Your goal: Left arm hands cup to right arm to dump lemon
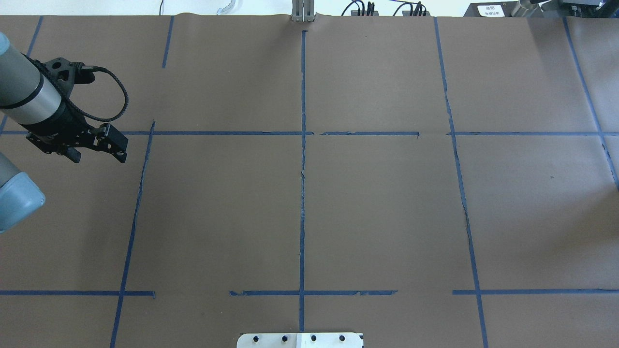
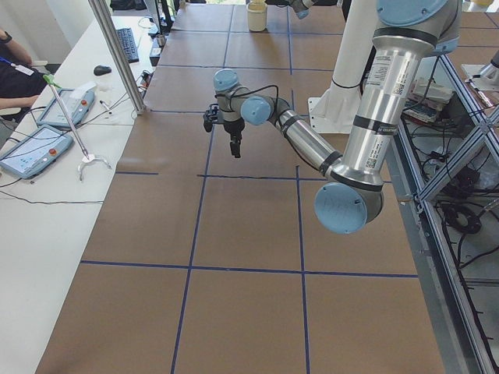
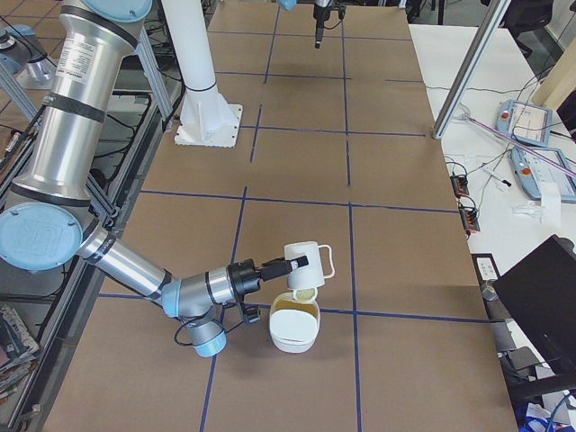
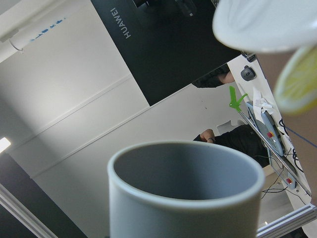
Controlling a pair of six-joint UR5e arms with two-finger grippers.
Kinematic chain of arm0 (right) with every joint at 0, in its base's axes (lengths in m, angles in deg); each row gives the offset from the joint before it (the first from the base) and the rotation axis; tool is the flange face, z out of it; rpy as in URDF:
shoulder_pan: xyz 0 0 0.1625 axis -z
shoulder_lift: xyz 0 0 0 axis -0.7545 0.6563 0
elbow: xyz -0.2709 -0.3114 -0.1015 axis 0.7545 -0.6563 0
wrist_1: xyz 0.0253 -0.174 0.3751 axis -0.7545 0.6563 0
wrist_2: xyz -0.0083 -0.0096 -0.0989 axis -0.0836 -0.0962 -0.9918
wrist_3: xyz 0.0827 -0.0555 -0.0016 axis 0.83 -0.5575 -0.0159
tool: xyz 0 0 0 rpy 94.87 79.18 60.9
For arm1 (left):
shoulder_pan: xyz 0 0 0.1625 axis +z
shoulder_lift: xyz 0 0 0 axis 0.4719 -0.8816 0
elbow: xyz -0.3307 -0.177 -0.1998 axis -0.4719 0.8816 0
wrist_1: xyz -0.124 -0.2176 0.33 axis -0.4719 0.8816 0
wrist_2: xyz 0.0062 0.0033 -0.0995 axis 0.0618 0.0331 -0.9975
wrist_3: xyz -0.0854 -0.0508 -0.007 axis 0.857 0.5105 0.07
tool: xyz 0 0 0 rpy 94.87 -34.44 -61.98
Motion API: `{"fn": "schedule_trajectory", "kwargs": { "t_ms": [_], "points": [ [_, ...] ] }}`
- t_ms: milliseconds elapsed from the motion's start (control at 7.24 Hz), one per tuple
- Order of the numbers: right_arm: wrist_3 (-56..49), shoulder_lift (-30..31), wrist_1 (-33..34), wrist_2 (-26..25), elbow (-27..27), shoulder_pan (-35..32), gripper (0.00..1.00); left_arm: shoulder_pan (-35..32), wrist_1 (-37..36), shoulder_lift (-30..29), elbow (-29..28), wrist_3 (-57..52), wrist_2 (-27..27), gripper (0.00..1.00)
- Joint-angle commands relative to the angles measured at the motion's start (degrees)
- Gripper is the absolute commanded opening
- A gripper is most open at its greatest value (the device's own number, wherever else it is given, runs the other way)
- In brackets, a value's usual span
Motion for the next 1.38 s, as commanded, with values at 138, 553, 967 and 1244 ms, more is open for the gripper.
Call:
{"fn": "schedule_trajectory", "kwargs": {
  "t_ms": [138,553,967,1244],
  "points": [
    [0.71,0.02,0.17,0.08,0.08,0.04,0.13,0.0,0.06,0.0,-0.07,0.0,0.0,1.0],
    [-3.3,0.2,4.47,5.49,1.91,-2.75,0.13,0.0,-0.03,0.0,-0.16,0.0,0.0,1.0],
    [-6.57,0.03,22.93,24.51,15.92,-18.27,0.14,0.17,0.06,0.0,-0.69,-0.08,0.0,1.0],
    [-20.66,0.73,30.04,28.9,22.56,-19.83,0.15,0.26,0.06,-0.09,-0.95,-0.08,0.0,1.0]
  ]
}}
